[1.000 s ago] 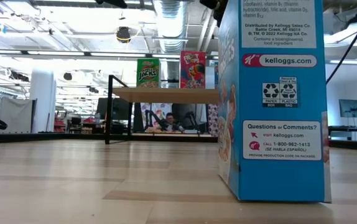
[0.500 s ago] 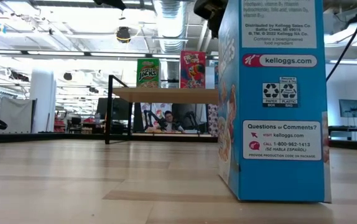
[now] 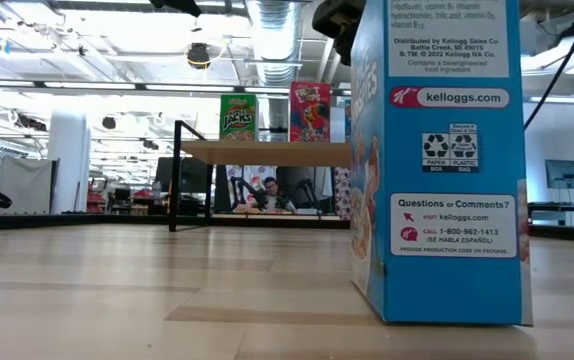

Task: Stack cereal on shelf
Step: Put the top blue cereal box on the shelf aligned with the other blue cereal box

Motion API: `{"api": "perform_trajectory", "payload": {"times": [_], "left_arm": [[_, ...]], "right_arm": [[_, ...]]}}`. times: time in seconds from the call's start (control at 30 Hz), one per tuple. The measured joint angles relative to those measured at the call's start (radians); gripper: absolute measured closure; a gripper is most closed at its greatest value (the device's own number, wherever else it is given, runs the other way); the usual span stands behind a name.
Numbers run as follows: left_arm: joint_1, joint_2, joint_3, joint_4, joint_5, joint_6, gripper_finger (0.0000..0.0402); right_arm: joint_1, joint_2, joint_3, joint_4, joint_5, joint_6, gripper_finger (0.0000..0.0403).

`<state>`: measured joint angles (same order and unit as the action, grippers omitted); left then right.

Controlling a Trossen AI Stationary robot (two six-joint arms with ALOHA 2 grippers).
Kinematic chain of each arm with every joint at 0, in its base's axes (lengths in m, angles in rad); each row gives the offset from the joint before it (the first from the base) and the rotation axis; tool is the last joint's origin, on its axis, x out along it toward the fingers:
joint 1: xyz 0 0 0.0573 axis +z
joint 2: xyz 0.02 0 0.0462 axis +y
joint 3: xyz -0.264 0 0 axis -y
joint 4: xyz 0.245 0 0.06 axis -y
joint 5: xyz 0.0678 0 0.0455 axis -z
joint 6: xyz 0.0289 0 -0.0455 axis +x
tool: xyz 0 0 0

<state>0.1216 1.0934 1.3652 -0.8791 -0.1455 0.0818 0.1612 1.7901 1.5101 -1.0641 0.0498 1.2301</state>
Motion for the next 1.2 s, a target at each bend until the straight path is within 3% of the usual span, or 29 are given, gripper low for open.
{"api": "perform_trajectory", "payload": {"times": [0.17,0.73,1.2], "left_arm": [[0.000,0.000,0.000,0.000,0.000,0.000,0.0123],[0.000,0.000,0.000,0.001,0.000,0.000,0.0123],[0.000,0.000,0.000,0.001,0.000,0.000,0.0123]], "right_arm": [[0.000,0.000,0.000,-0.005,0.000,0.000,0.0153],[0.000,0.000,0.000,-0.004,0.001,-0.069,0.0276],[-0.001,0.000,0.000,-0.005,-0.018,-0.131,0.0290]]}}
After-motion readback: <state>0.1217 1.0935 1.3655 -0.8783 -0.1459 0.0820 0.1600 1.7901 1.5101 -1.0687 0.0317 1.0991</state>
